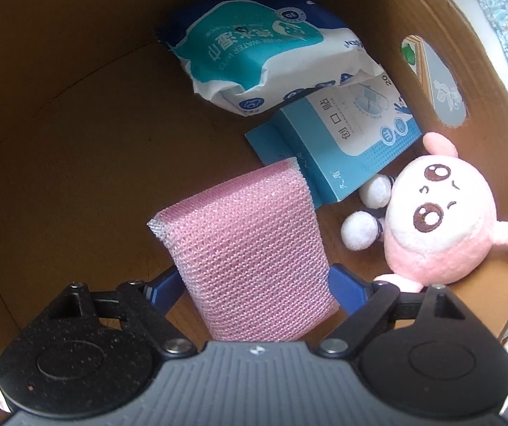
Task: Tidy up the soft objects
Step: 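Push and straighten the pink sponge pad flat with the left gripper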
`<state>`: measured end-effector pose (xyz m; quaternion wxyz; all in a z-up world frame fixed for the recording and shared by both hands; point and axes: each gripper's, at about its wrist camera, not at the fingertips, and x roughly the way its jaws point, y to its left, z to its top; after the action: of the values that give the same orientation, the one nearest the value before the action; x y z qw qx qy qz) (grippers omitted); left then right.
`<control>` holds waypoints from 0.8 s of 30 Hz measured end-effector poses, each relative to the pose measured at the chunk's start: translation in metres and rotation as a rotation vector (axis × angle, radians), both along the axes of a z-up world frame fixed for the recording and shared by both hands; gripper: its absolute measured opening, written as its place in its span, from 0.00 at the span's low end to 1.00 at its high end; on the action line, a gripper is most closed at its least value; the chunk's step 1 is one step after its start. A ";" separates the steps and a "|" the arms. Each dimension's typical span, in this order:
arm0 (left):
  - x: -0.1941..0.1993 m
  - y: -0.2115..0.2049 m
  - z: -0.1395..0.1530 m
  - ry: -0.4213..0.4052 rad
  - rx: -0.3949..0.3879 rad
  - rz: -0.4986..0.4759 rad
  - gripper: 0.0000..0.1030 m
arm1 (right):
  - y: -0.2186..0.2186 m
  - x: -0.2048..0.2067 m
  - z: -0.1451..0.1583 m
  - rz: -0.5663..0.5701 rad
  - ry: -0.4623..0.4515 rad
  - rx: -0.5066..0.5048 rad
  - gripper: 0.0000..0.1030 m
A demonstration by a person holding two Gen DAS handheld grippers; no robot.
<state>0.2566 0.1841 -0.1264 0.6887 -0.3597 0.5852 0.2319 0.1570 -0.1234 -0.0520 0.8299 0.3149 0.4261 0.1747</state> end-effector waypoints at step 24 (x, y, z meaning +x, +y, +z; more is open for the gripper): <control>0.001 -0.048 0.003 0.016 0.279 -0.891 0.53 | -0.009 -0.004 -0.005 0.000 0.005 -0.003 0.63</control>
<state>0.2571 0.1357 -0.1235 0.7584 0.0246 0.6512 -0.0073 0.1535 -0.1328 -0.0572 0.8293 0.3139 0.4286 0.1733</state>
